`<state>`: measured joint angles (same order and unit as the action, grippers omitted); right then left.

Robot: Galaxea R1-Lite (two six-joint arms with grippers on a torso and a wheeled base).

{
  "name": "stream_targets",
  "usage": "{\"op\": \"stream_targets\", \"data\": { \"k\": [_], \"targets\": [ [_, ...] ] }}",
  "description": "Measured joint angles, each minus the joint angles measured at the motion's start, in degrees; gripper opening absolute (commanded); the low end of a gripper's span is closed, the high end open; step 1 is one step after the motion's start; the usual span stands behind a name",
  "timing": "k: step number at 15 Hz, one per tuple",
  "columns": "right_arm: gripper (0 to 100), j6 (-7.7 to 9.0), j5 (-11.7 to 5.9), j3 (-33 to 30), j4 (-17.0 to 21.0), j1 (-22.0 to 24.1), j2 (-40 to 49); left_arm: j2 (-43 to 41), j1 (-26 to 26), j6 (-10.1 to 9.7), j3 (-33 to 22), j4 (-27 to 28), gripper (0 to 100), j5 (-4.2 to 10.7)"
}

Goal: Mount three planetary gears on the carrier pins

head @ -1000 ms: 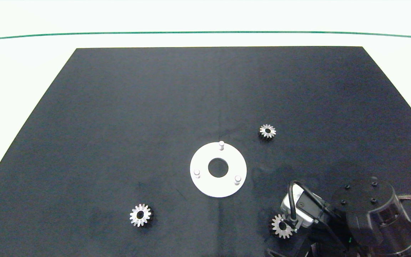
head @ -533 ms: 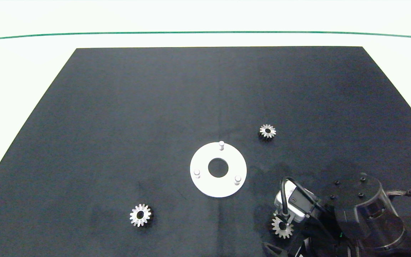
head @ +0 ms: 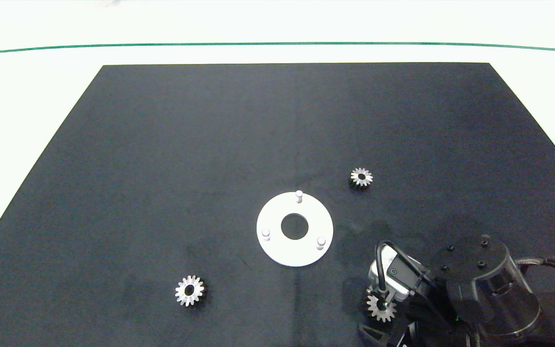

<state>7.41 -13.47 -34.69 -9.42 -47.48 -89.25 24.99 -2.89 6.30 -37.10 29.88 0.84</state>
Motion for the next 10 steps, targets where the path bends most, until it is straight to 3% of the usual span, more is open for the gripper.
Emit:
{"op": "stream_targets", "data": {
  "k": [10],
  "targets": [
    [47, -0.09, -0.11, -0.3, -2.36, 0.05, -1.68, 0.67, 0.0, 0.0, 0.0, -0.89, 100, -0.02]
  ]
}}
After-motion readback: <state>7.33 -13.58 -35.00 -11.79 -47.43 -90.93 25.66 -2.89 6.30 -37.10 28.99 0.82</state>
